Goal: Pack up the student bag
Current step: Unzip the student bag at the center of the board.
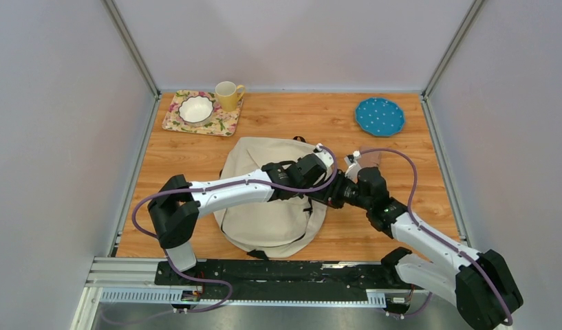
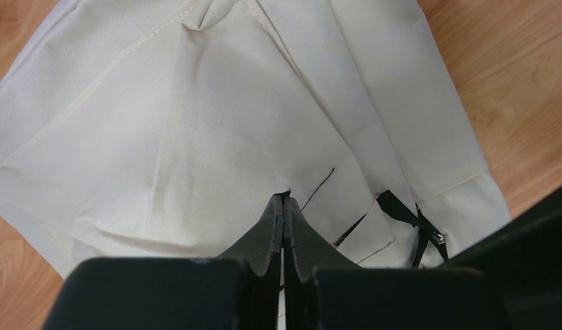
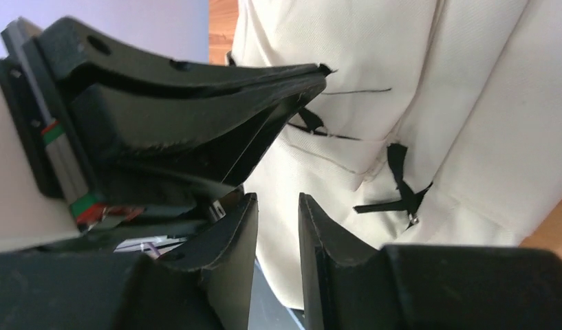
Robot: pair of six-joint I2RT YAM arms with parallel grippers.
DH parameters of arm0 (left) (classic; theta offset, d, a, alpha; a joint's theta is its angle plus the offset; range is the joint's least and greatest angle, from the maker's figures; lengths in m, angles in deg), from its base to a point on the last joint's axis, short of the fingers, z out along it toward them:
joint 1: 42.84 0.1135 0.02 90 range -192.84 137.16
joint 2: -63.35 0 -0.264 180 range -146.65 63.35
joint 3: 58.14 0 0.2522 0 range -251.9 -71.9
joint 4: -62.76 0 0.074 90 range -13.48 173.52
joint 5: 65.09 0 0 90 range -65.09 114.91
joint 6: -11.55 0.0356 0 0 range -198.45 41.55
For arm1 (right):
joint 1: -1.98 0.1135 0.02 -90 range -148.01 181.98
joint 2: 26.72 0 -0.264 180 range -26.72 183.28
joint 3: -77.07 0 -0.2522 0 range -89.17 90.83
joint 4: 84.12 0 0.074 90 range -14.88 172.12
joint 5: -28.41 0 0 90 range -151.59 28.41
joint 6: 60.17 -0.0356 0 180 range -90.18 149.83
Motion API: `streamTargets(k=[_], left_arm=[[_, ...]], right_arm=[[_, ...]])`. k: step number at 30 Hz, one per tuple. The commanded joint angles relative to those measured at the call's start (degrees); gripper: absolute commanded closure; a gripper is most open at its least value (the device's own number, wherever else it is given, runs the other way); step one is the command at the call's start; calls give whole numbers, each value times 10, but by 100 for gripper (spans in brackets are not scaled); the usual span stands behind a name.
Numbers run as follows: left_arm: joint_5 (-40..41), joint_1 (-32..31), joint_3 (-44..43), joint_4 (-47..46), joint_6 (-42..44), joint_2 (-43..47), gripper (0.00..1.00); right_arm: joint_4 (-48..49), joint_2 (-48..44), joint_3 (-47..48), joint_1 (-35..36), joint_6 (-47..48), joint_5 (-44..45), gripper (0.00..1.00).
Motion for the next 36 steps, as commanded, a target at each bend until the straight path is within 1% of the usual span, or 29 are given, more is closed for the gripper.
streamTargets(k=[1,3,4,5,6,8,9,12,16,19,23,27,30,33,34,36], left_arm=[[11,10,3,-5,1,33,100],[8,12,4,-7,0,37,100],[7,12,6,-7,-1,39,100],[8,12,6,-7,-2,39,100],[6,11,6,-7,-5,40,100],[3,13,7,-9,-6,41,100],[1,12,7,-8,-7,41,100],[-3,13,9,-8,-12,44,100],[-5,13,18,-12,-16,48,100],[-7,13,21,-13,-20,49,100],[-10,13,20,-15,-21,51,100],[-10,13,18,-16,-20,51,100],[-12,13,19,-18,-21,53,100],[-17,13,20,-19,-26,54,100],[-19,13,21,-18,-26,54,100],[-23,12,25,-21,-29,56,100]], right_arm=[[3,-35,-28,11,-40,12,67],[-12,-24,-36,11,-34,38,58],[-4,-15,-36,11,-31,36,54],[6,-5,-33,11,-32,30,47],[30,22,-31,11,-34,23,45],[76,51,-32,11,-50,-5,45],[115,76,-33,11,-58,-10,45],[164,106,-30,12,-76,-21,47],[163,108,-20,11,-72,-12,53],[137,102,-9,11,-64,4,58],[111,123,0,11,-61,3,59],[131,133,-11,12,-69,2,55],[127,137,-7,12,-68,8,58],[128,146,0,11,-68,9,63],[130,147,0,12,-70,10,69],[131,153,1,12,-71,9,78]])
